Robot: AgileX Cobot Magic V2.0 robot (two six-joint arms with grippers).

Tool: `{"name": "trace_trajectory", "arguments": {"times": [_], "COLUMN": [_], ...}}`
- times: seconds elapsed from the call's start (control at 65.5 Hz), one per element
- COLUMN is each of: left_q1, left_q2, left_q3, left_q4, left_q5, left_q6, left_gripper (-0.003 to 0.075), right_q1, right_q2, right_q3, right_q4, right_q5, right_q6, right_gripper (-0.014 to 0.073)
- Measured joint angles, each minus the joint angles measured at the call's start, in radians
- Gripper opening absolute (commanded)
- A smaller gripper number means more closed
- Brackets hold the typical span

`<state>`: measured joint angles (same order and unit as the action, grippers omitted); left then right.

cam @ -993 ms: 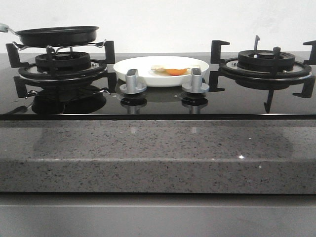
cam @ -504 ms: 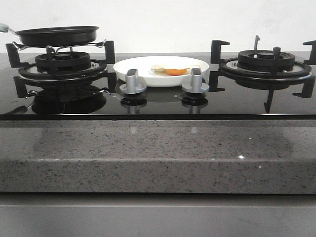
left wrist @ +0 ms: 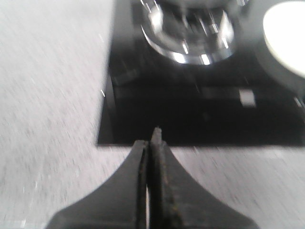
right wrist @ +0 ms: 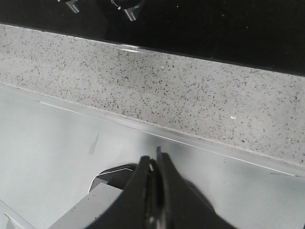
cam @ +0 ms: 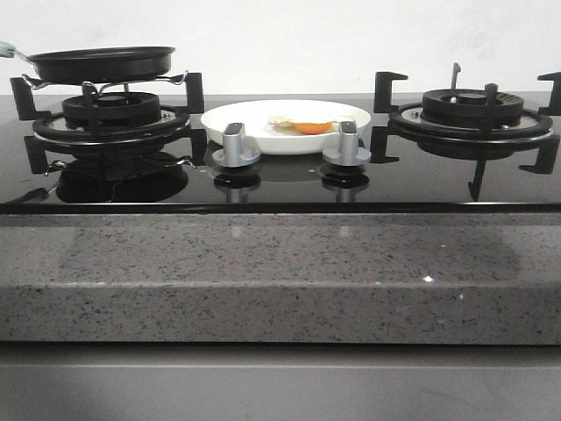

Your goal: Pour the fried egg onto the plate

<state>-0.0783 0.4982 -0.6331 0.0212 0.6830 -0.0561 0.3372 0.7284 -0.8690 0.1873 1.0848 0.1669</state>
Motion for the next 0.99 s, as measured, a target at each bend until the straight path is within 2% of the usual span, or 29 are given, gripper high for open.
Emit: {"name": "trace_trajectory", "arguments": {"times": [0.107, 0.199, 0.428, 0.55, 0.687, 0.993], "left_q1": [0.018, 0.025, 0.052, 0.053, 0.053, 0.053], "left_q2": [-0.134, -0.241, -0.451, -0.5, -0.502, -0.502], "left_q3": [0.197, 0.336, 0.572, 0.636, 0.64, 0.64], "left_q4": [0.002, 0.002, -0.007, -0.021, -0.027, -0.021], "left_q5": [-0.205, -0.33, -0.528, -0.591, -0.644, -0.664], "left_q6": [0.0, 0.0, 0.0, 0.0, 0.0, 0.0], "left_gripper": [-0.002, -0.002, -0.002, -0.002, -0.002, -0.002], "right_q1": [0.0, 0.0, 0.0, 0.0, 0.0, 0.0], "right_q2": [0.0, 0.0, 0.0, 0.0, 0.0, 0.0], "right_q3": [0.0, 0.0, 0.0, 0.0, 0.0, 0.0], "right_q4": [0.0, 0.0, 0.0, 0.0, 0.0, 0.0], "right_q5": [0.0, 0.0, 0.002, 0.002, 0.002, 0.002], "right_q6": [0.0, 0.0, 0.0, 0.0, 0.0, 0.0], "right_gripper": [-0.0106, -0.0106, -0.0106, -0.0106, -0.0106, -0.0106]}}
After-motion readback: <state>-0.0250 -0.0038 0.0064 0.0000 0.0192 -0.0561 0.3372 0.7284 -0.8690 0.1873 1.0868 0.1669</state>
